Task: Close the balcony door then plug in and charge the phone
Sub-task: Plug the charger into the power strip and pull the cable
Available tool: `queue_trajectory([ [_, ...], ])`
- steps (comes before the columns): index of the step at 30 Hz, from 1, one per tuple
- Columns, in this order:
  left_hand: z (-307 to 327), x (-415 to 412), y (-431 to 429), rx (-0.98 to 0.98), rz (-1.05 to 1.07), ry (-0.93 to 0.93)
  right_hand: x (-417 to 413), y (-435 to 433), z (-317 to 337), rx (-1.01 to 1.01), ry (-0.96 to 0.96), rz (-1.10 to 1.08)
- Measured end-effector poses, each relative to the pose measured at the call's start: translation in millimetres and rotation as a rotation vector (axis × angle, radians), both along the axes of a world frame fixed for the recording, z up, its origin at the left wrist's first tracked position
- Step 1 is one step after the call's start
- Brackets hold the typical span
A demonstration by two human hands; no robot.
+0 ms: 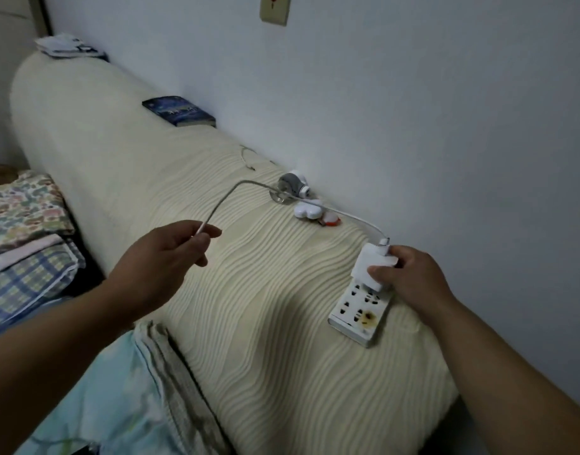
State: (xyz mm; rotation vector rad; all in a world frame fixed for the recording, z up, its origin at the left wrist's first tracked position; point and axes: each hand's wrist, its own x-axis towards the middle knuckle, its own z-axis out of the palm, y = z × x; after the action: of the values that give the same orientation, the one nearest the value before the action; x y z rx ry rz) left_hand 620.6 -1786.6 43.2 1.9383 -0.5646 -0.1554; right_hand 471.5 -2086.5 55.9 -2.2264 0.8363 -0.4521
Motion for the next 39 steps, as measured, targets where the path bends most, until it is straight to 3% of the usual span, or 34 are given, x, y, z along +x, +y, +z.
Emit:
queue_trajectory([
  [11, -20.0, -14.1, -3.8, 0.024, -0.151, 0.113, 18.0, -8.0, -19.9, -0.125, 0.132, 0.014],
  [25, -30.6, -13.4, -14.0, 0.009, -0.161, 0.138, 40.5, 3.2, -15.1, -0.403, 0.380, 0.135],
  [39, -36.3, -11.8, -25.6, 0.032, -0.148, 0.122, 31.3, 10.4, -47.5, -0.551, 0.350, 0.199],
])
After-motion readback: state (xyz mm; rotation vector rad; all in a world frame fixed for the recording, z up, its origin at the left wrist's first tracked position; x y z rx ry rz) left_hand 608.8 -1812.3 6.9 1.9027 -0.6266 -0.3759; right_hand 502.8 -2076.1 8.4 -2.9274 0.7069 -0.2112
